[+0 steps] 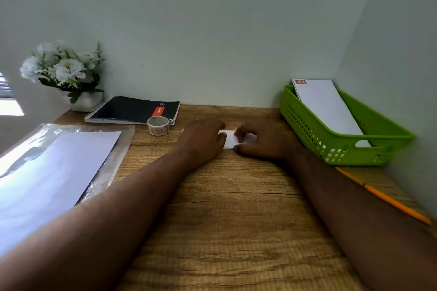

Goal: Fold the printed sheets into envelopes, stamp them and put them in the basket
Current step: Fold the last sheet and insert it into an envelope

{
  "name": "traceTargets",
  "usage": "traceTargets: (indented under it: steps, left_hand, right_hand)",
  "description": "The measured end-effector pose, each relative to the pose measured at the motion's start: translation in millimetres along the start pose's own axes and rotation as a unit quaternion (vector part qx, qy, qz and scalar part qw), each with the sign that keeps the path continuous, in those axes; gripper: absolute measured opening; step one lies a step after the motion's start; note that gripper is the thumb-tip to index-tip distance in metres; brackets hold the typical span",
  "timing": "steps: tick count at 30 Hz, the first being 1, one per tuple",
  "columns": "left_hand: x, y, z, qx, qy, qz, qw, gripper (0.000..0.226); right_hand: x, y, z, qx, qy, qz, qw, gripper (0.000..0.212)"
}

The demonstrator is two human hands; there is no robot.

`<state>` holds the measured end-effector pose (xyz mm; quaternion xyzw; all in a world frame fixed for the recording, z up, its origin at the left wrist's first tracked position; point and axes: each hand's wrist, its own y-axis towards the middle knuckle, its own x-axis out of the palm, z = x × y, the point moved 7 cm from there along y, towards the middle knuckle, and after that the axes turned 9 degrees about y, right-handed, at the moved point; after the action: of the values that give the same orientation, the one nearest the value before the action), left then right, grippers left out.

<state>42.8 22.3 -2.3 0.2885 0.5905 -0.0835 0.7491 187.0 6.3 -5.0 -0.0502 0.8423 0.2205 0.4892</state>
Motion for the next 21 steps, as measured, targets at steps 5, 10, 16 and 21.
traceTargets:
  steps: [5,10,16,21]
  left_hand:
    - [32.3,4.0,-0.3,0.018,0.024,-0.131,0.991,0.049]
    - [44.2,7.7,-4.6,0.017,0.048,-0.163,0.985,0.052]
    - [47.4,9.6,-6.5,0.016,0.049,-0.173,0.984,0.054]
    - [46.5,8.3,-5.2,0.005,0.056,-0.179,0.982,0.054]
  right_hand:
    - [9.1,7.8,2.0,0.020,0.043,-0.002,0.999,0.014]
    - [24.5,23.3,-6.5,0.029,-0.033,0.015,0.999,0.023]
    - [25.6,29.4,-9.8,0.030,-0.073,0.025,0.997,0.026]
    - [17.2,24.2,-2.6,0.052,-0.099,0.035,0.993,0.032]
